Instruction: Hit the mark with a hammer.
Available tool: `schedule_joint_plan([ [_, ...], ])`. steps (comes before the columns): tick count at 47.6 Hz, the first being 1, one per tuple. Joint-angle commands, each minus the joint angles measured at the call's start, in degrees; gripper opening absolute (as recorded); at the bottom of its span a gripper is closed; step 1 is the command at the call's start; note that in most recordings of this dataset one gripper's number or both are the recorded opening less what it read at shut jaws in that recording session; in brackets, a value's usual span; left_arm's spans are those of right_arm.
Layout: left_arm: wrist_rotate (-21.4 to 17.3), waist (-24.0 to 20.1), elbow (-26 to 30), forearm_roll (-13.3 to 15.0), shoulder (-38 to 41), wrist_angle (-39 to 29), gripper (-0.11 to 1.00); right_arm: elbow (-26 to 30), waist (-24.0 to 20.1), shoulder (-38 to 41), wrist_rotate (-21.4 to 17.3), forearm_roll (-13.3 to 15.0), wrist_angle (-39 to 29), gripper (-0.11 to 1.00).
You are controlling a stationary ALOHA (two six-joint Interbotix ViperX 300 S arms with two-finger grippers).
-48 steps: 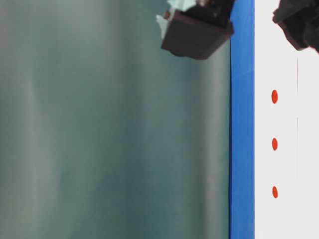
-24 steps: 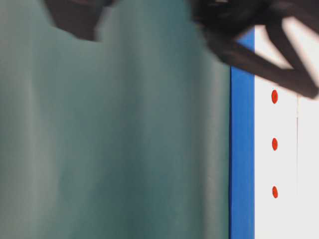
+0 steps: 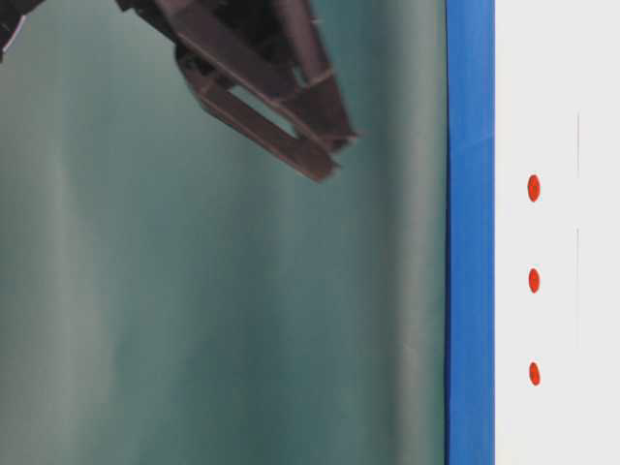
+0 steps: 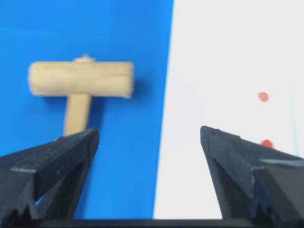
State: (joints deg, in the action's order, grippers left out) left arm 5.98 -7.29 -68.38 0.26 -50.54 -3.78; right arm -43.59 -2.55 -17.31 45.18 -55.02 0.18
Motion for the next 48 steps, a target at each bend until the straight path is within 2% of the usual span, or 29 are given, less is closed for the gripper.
schedule_joint_plan([
  [1,0.0,-0.2,0.6,0.1,0.2,0.0,0.86,-0.3,2.3,-4.0,1.4,0.3,-2.2,0.80],
  [11,-1.7,-0.2,0.5,-0.2,-1.1,0.0,0.86,-6.2,6.2,-13.4,3.8,0.4,-3.0,0.80],
  [24,-8.4,1.1,-0.4,-0.2,-6.1,0.1,0.85,-16.4,6.7,-27.9,4.0,0.7,-2.8,0.79],
  [38,-9.2,1.2,-2.9,-0.2,-11.9,-0.2,0.85,-28.0,6.7,-40.3,3.9,0.4,-0.4,0.79],
  [48,-9.4,1.2,-5.0,-0.2,-15.1,-2.1,0.85,-34.5,6.7,-45.9,3.5,-2.5,2.7,0.79],
])
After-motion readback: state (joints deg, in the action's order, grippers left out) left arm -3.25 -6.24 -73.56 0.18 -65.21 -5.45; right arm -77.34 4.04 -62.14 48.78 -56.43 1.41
